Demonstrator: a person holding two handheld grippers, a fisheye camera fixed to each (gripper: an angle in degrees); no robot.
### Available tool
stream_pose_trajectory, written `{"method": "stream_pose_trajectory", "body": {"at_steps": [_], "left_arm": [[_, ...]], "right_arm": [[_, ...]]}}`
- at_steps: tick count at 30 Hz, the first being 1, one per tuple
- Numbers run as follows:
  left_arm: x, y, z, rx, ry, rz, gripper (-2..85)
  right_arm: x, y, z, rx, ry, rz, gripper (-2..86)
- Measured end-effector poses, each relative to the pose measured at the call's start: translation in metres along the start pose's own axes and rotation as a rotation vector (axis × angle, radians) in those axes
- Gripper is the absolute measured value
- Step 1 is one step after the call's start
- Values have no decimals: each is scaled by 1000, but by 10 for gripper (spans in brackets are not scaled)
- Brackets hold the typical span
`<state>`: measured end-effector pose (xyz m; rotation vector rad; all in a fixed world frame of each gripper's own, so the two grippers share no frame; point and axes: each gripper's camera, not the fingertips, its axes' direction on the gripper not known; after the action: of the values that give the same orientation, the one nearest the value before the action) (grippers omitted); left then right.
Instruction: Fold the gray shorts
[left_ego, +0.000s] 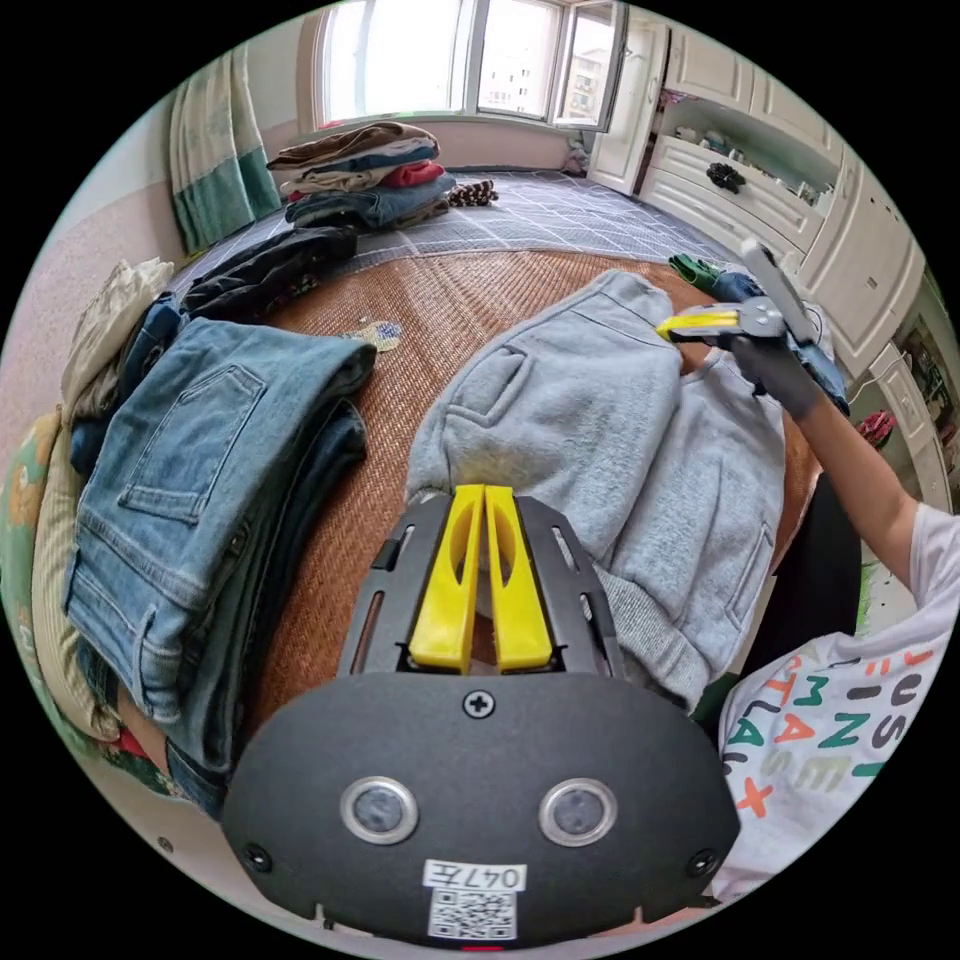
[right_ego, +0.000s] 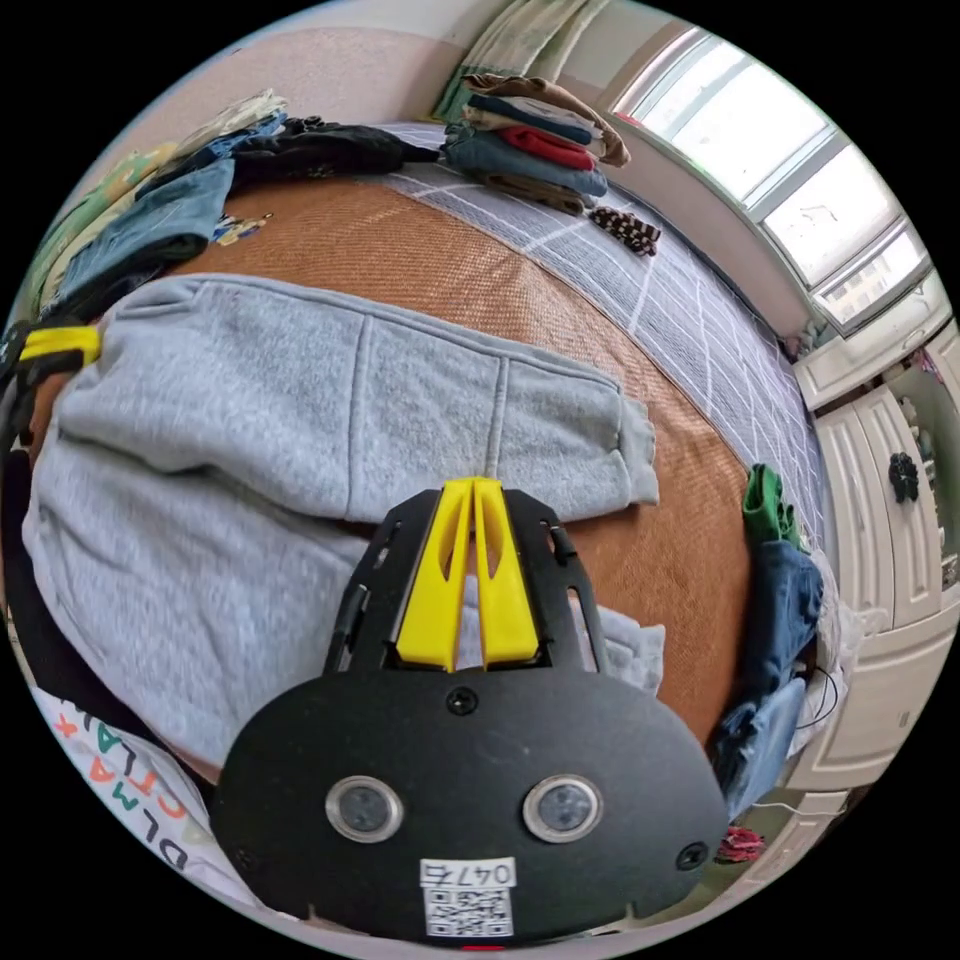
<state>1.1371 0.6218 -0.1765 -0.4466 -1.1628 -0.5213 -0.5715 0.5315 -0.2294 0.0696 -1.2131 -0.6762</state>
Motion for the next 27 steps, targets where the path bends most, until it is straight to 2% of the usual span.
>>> {"method": "stream_pose_trajectory", "body": {"at_steps": [4, 8, 11, 13, 14, 18, 20, 22, 27], "left_arm": [[9, -46, 21, -8, -60, 75, -8], [23, -54, 0, 64, -152, 23, -8], [59, -35, -35, 121, -6, 64, -8], [104, -18, -36, 48, 195, 199, -8], [116, -14, -33, 25, 214, 228, -8], [161, 3, 14, -149, 53, 317, -8], [154, 3, 15, -140, 111, 279, -8], [146, 2, 16, -233, 183, 297, -8], [139, 10, 10, -316, 241, 367, -9]], "right_arm": [[26, 42, -16, 42, -5, 53, -11], [97, 115, -64, 222, -96, 275, -12], [132, 166, -63, 164, -126, 332, -12], [141, 188, -48, 75, -118, 331, -12], [145, 199, -39, 38, -122, 335, -12], [137, 211, -16, 6, -174, 317, -12], [130, 210, -12, -32, -157, 293, -11], [124, 212, -18, -52, -160, 270, -10], [114, 214, -44, -87, -246, 206, -6]]}}
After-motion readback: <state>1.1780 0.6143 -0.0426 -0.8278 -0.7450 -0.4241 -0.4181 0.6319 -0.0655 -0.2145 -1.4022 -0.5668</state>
